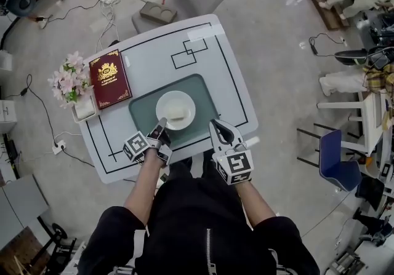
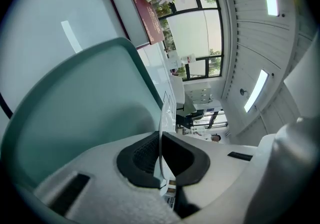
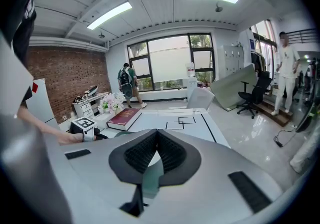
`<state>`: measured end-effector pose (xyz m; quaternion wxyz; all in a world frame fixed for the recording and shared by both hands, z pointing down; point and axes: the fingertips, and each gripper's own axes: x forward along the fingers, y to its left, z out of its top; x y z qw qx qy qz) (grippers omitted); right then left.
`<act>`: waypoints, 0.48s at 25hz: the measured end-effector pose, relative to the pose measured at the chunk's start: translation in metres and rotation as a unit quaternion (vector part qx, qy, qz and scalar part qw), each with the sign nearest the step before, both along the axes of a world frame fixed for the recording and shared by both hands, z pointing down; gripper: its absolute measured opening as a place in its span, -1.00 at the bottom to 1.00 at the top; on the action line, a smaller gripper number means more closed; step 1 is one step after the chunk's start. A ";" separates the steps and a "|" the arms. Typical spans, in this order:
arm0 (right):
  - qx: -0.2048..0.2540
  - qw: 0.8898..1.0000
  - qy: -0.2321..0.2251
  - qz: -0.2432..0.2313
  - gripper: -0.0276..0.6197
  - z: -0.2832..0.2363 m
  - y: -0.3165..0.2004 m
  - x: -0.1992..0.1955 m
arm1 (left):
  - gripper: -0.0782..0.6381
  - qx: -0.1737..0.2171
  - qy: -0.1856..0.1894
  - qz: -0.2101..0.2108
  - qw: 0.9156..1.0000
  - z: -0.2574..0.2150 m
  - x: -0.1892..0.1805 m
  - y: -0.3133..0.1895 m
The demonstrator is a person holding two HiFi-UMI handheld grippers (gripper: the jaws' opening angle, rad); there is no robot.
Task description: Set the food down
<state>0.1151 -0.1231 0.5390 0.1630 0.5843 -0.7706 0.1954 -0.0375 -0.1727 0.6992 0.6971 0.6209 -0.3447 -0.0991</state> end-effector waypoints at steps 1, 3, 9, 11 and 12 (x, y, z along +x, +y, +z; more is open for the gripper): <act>0.000 1.000 0.000 0.002 -0.89 0.000 0.001 0.002 | -0.75 -0.002 -0.002 0.001 1.000 0.002 0.002 0.000; -0.001 1.000 0.000 0.005 -0.89 0.001 0.003 0.005 | -0.75 -0.005 -0.006 0.002 1.000 0.007 0.005 -0.001; -0.003 1.000 -0.002 0.012 -0.89 0.004 0.008 0.013 | -0.75 -0.011 -0.019 0.003 1.000 0.014 0.011 -0.004; -0.005 1.000 -0.001 0.014 -0.89 0.004 0.009 0.016 | -0.75 -0.013 -0.024 0.003 1.000 0.015 0.013 -0.004; -0.006 1.000 -0.001 0.015 -0.89 0.005 0.010 0.017 | -0.75 -0.015 -0.027 0.003 1.000 0.015 0.013 -0.004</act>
